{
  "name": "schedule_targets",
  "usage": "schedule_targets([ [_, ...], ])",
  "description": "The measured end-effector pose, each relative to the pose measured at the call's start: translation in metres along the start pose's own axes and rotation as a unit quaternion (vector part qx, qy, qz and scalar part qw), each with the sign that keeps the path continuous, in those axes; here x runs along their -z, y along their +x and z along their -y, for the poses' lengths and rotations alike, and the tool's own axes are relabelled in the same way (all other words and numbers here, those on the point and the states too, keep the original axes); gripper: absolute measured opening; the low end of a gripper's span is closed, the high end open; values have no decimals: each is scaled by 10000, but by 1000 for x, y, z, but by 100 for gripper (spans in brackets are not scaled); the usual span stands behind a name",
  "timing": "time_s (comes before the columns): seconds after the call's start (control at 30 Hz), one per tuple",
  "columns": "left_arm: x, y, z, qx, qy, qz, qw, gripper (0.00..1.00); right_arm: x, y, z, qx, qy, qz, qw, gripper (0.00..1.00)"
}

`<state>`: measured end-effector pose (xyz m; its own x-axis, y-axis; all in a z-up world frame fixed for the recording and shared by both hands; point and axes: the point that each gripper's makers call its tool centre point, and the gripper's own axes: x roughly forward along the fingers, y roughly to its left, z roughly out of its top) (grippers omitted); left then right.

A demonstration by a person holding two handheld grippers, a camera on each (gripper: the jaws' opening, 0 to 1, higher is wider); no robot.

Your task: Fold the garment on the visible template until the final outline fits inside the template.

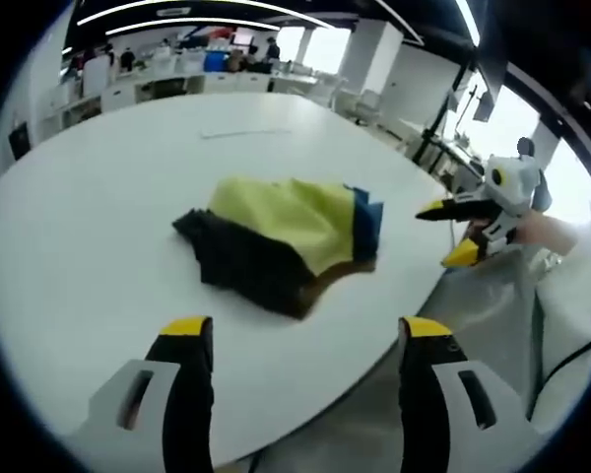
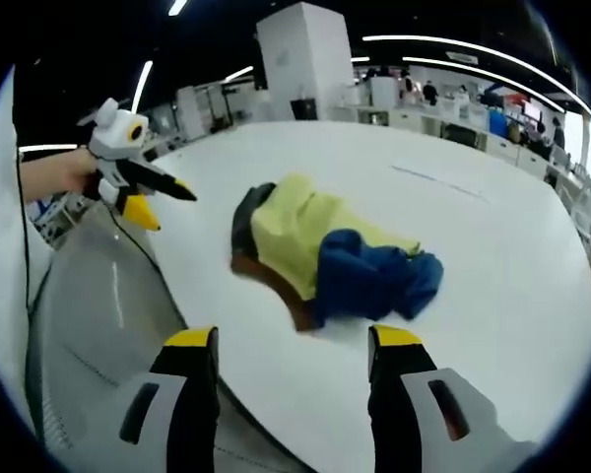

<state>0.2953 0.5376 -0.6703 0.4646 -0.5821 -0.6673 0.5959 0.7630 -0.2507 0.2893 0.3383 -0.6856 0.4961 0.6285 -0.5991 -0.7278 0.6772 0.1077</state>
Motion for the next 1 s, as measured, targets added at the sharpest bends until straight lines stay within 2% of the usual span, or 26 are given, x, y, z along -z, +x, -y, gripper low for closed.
schedule_targets([
  [0.4, 7, 16, -2, 15, 168, -167, 9997, 66, 8, 10, -1, -98, -35, -89, 9999, 53],
  [0.6, 9, 22, -3, -9, 230, -201, 9995, 62, 5, 12, 0, -74, -730, -232, 9970, 49],
  [1.0, 13, 33, -8, 1, 416, -308, 9987, 54, 9, 27, -5, -310, -931, -401, 9944, 44],
])
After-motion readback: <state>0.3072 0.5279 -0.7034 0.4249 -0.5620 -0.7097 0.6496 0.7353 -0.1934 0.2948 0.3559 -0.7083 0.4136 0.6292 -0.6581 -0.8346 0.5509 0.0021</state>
